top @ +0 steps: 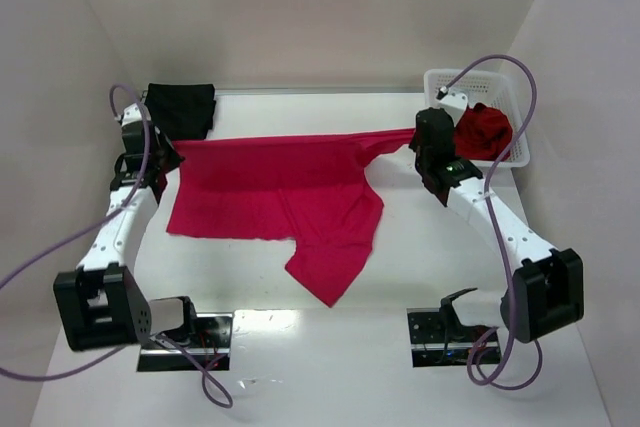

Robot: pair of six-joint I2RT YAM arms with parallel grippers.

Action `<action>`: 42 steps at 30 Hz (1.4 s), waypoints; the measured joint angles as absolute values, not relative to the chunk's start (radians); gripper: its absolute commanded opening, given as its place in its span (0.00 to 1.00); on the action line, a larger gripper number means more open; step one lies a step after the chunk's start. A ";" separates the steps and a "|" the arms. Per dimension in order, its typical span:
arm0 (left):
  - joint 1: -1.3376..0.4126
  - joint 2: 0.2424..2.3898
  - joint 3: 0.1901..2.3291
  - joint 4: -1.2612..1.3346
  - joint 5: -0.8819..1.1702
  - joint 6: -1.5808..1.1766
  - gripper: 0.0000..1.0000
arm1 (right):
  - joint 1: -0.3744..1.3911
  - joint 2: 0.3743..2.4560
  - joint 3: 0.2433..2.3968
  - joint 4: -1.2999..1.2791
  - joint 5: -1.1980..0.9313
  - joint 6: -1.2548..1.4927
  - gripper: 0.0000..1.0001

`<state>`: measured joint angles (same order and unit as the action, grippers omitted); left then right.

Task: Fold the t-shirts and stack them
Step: Flatten out the tshirt

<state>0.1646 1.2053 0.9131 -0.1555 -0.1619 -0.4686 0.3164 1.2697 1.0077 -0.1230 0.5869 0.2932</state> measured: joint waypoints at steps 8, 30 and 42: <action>0.152 1.389 1.066 -0.042 -0.162 -0.443 0.00 | 0.316 1.339 1.100 -0.087 0.589 0.299 0.00; 0.144 0.426 1.202 -0.198 -0.056 -0.387 0.00 | 0.315 0.583 1.328 -0.135 0.421 0.105 0.00; 0.145 0.626 1.189 -0.298 -0.064 -0.452 0.00 | 0.311 0.813 1.343 -0.159 0.468 0.078 0.00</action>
